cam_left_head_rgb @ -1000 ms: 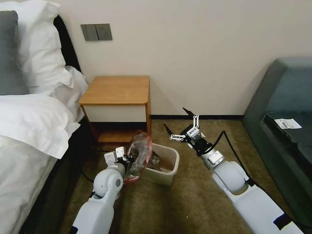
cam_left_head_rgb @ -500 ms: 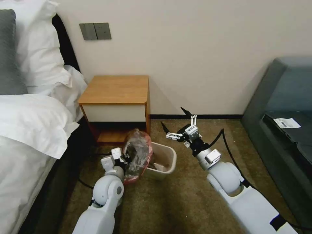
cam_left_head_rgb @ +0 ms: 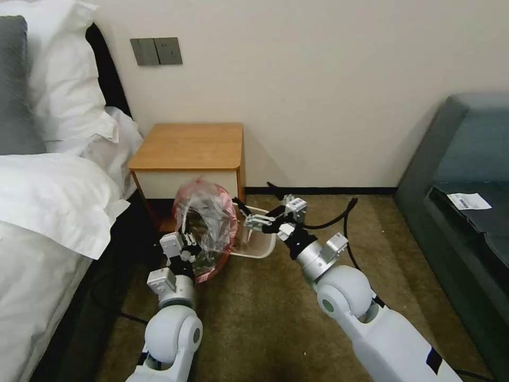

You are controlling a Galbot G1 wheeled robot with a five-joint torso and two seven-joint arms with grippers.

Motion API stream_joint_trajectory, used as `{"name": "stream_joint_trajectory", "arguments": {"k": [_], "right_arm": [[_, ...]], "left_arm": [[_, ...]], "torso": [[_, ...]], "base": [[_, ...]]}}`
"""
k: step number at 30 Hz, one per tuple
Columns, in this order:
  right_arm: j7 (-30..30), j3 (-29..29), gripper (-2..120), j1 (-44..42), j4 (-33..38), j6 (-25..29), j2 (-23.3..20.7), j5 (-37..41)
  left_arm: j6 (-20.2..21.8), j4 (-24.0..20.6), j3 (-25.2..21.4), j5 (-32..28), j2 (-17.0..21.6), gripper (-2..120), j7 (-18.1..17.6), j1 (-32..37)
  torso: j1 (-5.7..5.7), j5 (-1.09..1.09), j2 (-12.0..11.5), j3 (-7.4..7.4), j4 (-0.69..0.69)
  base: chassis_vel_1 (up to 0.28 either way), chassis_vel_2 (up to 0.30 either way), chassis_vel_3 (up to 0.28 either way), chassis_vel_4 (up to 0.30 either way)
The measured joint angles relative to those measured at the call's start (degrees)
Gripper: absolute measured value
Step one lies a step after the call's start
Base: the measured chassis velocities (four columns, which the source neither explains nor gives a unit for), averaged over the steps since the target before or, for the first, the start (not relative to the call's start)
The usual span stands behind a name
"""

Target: Pick up the garbage bag from the table and place it over the trash can.

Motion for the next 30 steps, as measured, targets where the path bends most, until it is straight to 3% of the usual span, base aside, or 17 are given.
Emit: {"name": "stream_joint_trajectory", "arguments": {"k": [13, 22, 30], "right_arm": [[0.9, -5.4, 100, 5.6, -2.0, -4.7, -1.8, 6.3], [0.7, -7.3, 100, 9.5, -5.2, -5.2, -3.0, 8.1], [0.6, -8.6, 100, 13.3, -6.7, -6.2, -3.4, 14.6]], "left_arm": [[-2.1, -3.6, 0.7, 2.8, -0.4, 3, -0.3, 7.6], [-2.7, -6.1, 0.4, 3.1, 0.3, 3, 0.0, 9.1], [-2.7, -9.2, 0.4, 3.5, -0.4, 3, 0.1, 9.3]], "torso": [[0.00, 0.00, 0.0, 0.00, 0.00], [0.00, 0.00, 0.0, 0.00, 0.00], [0.00, 0.00, 0.0, 0.00, 0.00]], "base": [[0.000, 0.000, 0.000, 0.000], [0.000, 0.000, 0.000, 0.000], [0.000, 0.000, 0.000, 0.000]]}}
